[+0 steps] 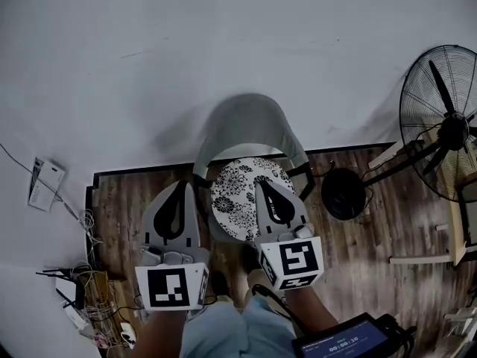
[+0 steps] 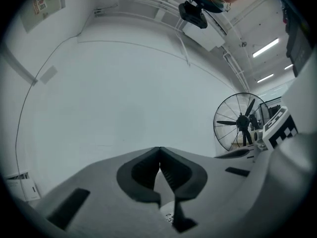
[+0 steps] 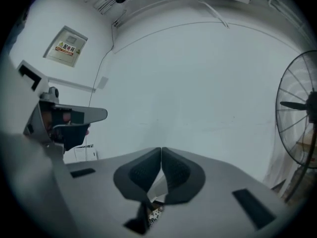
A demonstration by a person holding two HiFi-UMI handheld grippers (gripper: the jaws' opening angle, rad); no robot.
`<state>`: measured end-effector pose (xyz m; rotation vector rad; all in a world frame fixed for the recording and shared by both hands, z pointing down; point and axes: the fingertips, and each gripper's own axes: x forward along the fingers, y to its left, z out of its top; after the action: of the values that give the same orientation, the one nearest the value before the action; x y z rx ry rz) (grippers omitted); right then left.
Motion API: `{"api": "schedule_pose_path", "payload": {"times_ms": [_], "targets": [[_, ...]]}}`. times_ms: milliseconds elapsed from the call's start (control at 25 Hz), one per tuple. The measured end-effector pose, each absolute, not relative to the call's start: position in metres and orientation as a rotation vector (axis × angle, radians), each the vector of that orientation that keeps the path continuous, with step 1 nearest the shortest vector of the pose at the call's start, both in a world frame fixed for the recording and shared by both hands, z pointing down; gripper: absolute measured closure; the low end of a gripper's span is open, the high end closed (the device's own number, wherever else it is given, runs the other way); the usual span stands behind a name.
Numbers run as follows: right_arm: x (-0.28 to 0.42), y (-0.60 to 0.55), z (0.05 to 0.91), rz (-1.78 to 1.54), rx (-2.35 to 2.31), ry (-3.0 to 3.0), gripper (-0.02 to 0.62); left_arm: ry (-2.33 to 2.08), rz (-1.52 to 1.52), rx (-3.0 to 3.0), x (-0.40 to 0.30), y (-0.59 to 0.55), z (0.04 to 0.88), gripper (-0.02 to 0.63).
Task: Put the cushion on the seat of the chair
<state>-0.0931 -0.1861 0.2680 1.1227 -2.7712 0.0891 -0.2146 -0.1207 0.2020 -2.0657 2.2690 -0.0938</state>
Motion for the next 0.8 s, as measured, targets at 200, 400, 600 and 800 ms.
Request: {"api": "schedule_pose_path", "payload": {"times_ms": [200, 400, 600, 800], "targets": [[-0.085, -0.173, 0.249, 0.029, 1.145, -2.773, 0.59, 2.257, -0.071, -2.052, -0.214, -0.107, 0.184, 0.597], [-0.086, -0.168, 0.232, -0.022, 1.151, -2.789, 0.591, 2.229, -0.036, -2.057, -0.213, -0.102, 0.167, 0.597], [-0.084, -0.162, 0.226, -0.052, 1.16, -2.781, 0.592, 2.214, -0.016, -2.063, -0.212, -0.099, 0.162, 0.597], [-0.078, -0.159, 0.22, -0.065, 1.193, -2.776, 0.592, 2.178, -0.011, -2.07, -0.207, -0.097, 0.158, 0.597]]}}
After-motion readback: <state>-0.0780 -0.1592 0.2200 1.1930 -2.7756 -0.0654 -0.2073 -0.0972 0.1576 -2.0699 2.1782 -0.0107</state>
